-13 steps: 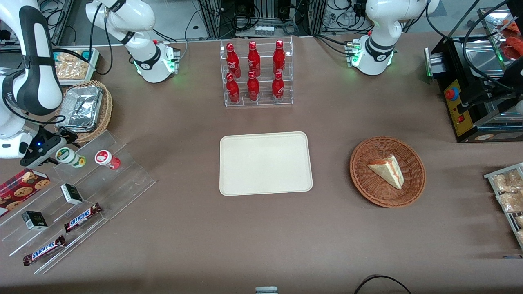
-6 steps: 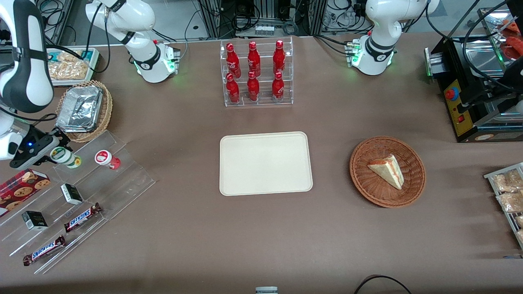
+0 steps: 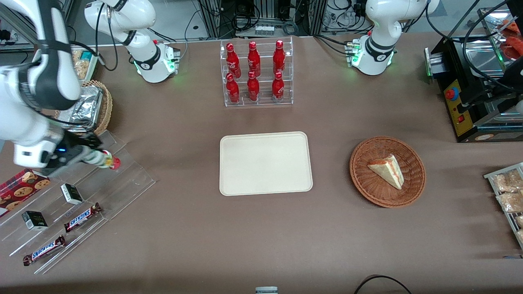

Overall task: Place green gum on tray
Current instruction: 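Carry the held green gum jar over the cream tray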

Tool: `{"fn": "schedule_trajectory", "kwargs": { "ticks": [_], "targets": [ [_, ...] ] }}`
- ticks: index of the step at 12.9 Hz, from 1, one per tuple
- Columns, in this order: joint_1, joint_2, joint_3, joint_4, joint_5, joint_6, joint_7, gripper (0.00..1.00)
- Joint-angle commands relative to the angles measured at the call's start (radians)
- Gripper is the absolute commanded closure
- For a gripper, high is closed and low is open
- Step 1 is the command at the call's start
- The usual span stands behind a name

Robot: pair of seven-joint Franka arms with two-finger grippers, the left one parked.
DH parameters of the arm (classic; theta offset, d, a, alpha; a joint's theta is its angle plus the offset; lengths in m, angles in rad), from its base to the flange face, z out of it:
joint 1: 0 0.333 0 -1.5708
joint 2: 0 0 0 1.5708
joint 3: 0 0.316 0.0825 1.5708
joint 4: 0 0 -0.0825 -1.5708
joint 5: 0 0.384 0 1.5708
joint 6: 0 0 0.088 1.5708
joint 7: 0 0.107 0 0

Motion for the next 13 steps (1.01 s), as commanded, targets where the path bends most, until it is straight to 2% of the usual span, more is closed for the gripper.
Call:
{"fn": "schedule_trajectory", "kwargs": {
  "ticks": [1,3,5,10,13],
  "targets": [
    [0.145,0.036,-0.008,0.029,0.02,-0.02,0.225,1.0],
    [0.235,0.068,-0.008,0.034,0.043,0.003,0.397,1.0],
    [0.335,0.111,-0.008,0.064,0.093,0.011,0.558,1.0],
    [0.576,0.276,-0.008,0.213,0.095,0.056,0.967,1.0],
    [0.642,0.372,-0.008,0.282,0.1,0.12,1.131,1.0]
  ]
}}
